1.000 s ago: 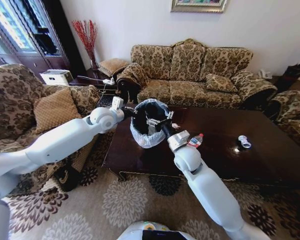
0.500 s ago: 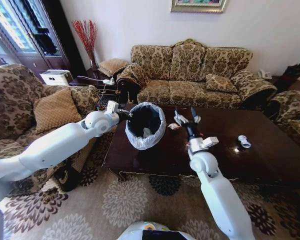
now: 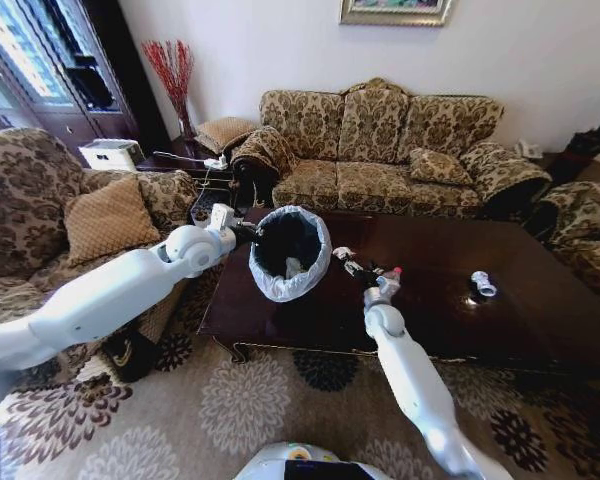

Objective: Move to the front of the table and place the trash on the table into the trash bin.

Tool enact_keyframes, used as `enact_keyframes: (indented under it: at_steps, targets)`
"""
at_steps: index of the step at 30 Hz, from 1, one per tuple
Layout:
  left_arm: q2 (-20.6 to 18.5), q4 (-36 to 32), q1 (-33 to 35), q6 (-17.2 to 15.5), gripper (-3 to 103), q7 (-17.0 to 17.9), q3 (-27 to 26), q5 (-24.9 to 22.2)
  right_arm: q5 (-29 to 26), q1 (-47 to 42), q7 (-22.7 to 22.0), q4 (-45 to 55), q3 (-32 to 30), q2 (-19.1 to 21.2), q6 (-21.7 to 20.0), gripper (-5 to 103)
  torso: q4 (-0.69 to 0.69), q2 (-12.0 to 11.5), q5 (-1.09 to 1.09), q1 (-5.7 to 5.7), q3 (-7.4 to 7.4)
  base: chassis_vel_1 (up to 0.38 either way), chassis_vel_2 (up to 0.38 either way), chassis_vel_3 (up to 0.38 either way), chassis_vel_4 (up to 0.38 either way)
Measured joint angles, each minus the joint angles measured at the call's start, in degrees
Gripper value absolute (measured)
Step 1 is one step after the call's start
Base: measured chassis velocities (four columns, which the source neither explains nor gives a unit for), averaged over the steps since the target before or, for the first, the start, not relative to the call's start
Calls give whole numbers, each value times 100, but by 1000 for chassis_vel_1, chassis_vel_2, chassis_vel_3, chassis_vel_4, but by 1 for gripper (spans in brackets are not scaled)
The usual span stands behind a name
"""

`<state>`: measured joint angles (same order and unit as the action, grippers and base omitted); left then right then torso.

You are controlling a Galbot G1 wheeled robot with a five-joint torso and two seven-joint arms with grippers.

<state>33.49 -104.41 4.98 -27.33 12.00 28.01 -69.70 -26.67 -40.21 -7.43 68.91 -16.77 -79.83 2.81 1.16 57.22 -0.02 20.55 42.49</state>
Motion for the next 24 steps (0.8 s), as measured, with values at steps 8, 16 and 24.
enact_keyframes:
  at_steps: [8, 16, 24]
  targets:
    - [-99, -44, 156, 8, 0, -5, -171, 9, 155, -29, 1, -8, -29, -162, -92, 100, 6, 1, 1, -2, -1, -8, -3, 2, -1]
    - [-96, -69, 293, 14, 0, -13, -263, 39, 246, 20, 1, -221, -6, -166, -222, 100, 1, 1, 2, -2, -1, -9, 2, 2, -6]
    - [-176, -134, 385, 20, 0, -28, -344, 48, 122, 197, 1, -432, 48, -233, -323, 100, 5, 2, 1, -3, -1, -106, 100, 116, -89]
